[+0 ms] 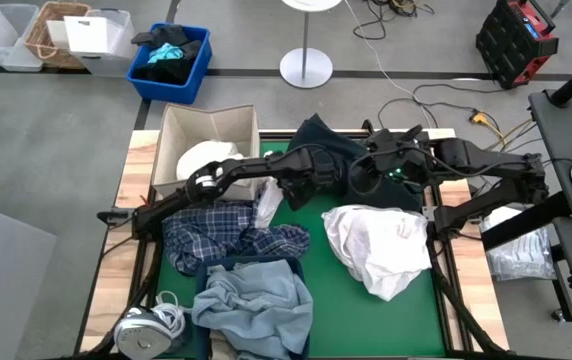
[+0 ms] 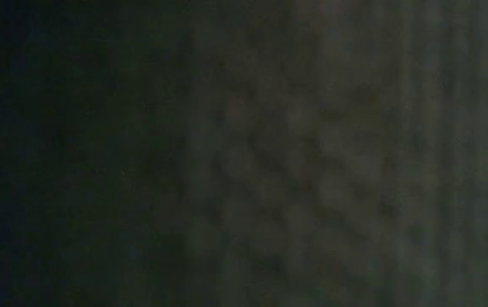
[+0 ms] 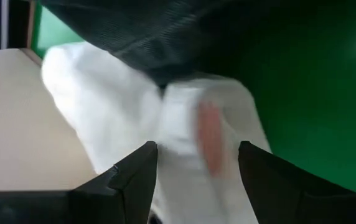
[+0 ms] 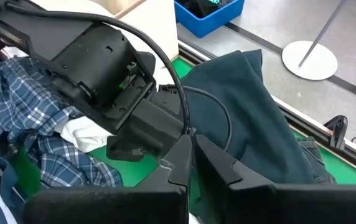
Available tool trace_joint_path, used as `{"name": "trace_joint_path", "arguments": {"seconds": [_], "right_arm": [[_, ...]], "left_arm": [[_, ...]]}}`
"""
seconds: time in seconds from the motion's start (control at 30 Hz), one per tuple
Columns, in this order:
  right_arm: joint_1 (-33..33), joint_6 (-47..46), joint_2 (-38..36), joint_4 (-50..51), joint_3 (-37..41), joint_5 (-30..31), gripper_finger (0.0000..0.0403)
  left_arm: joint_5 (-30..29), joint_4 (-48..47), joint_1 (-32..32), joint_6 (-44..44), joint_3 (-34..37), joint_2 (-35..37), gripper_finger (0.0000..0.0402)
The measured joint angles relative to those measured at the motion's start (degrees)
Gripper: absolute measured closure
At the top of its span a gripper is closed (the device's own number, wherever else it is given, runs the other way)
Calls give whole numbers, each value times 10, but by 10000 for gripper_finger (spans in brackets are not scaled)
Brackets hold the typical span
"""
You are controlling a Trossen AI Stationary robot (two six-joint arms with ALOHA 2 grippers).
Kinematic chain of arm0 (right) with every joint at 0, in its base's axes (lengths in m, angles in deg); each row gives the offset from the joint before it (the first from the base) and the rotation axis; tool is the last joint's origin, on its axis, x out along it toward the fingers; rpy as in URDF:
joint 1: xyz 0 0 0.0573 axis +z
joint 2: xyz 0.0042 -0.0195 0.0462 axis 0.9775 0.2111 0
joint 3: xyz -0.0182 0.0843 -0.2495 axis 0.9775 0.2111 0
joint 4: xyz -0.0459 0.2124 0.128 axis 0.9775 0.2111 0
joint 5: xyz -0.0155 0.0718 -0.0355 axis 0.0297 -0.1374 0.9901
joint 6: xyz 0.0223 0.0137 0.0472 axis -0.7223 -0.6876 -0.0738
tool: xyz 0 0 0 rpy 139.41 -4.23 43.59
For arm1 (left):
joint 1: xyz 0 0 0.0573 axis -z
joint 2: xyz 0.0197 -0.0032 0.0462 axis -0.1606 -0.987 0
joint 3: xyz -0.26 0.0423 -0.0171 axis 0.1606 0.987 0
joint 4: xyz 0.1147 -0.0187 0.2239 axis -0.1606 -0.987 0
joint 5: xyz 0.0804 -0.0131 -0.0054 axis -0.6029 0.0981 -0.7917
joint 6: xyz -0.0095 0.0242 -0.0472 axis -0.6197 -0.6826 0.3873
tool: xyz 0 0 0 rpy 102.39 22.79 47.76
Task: Sort clothes
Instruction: Put the white shorts into the white laundry organizer
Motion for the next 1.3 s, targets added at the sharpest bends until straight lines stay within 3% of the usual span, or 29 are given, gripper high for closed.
{"name": "trace_joint_path", "arguments": {"seconds": [0.37, 0.9, 1.3], "right_arm": [[0, 0, -1, 1, 1, 0, 390], [0, 26, -1, 2, 1, 1, 390], [0, 30, -1, 2, 1, 1, 390]], "left_arm": [[-16, 9, -6, 0, 0, -2, 202], [-14, 40, -6, 1, 5, -2, 247], [-7, 52, -5, 7, 72, -2, 247]]}}
